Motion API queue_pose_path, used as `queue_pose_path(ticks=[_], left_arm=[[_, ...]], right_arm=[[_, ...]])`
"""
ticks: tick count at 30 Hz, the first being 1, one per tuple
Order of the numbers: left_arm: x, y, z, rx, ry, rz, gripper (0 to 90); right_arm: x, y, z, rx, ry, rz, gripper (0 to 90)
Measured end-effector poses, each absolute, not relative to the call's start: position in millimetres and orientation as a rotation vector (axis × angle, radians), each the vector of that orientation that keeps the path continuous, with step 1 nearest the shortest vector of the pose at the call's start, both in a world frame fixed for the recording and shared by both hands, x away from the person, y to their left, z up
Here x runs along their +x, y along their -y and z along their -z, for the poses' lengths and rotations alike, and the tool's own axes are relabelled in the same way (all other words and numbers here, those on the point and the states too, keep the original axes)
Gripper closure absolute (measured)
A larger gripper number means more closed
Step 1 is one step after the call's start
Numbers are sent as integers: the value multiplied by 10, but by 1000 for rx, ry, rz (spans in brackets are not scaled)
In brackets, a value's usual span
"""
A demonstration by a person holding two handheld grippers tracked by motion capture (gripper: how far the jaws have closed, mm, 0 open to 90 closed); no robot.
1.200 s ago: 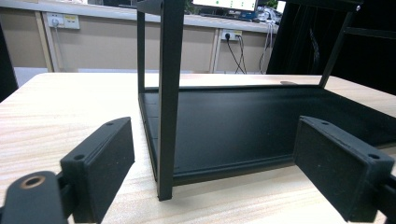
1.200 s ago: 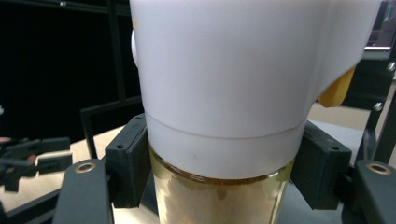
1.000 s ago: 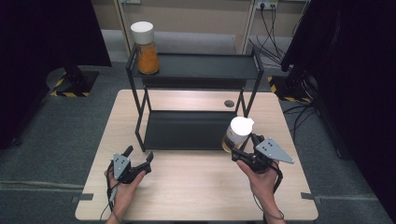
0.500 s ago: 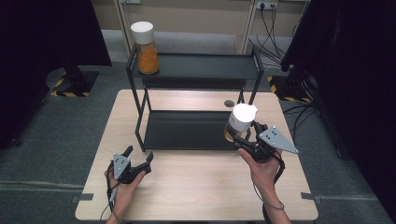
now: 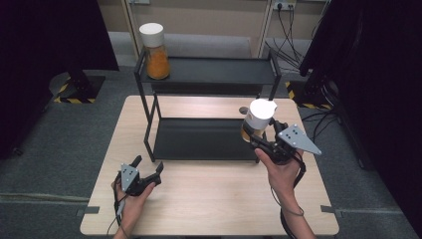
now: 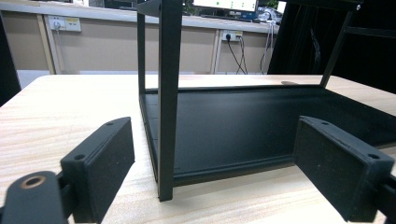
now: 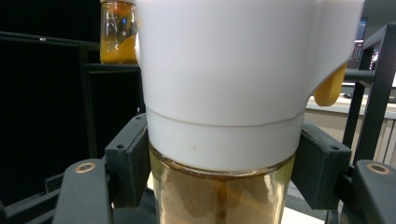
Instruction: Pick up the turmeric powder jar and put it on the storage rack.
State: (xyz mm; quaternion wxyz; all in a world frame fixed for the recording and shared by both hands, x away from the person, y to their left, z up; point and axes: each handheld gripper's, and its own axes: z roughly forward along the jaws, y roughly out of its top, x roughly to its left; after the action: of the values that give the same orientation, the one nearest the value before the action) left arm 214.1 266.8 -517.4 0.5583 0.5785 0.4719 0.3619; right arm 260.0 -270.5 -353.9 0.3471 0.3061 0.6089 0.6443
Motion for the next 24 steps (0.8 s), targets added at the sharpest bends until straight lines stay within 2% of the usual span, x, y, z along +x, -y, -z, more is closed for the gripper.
queue_pose_path(ticks=[24], left_arm=[[2140, -2669, 5180, 1359, -1113, -852, 117]], right_arm=[[2760, 2589, 3211, 789, -1520, -1662, 308]])
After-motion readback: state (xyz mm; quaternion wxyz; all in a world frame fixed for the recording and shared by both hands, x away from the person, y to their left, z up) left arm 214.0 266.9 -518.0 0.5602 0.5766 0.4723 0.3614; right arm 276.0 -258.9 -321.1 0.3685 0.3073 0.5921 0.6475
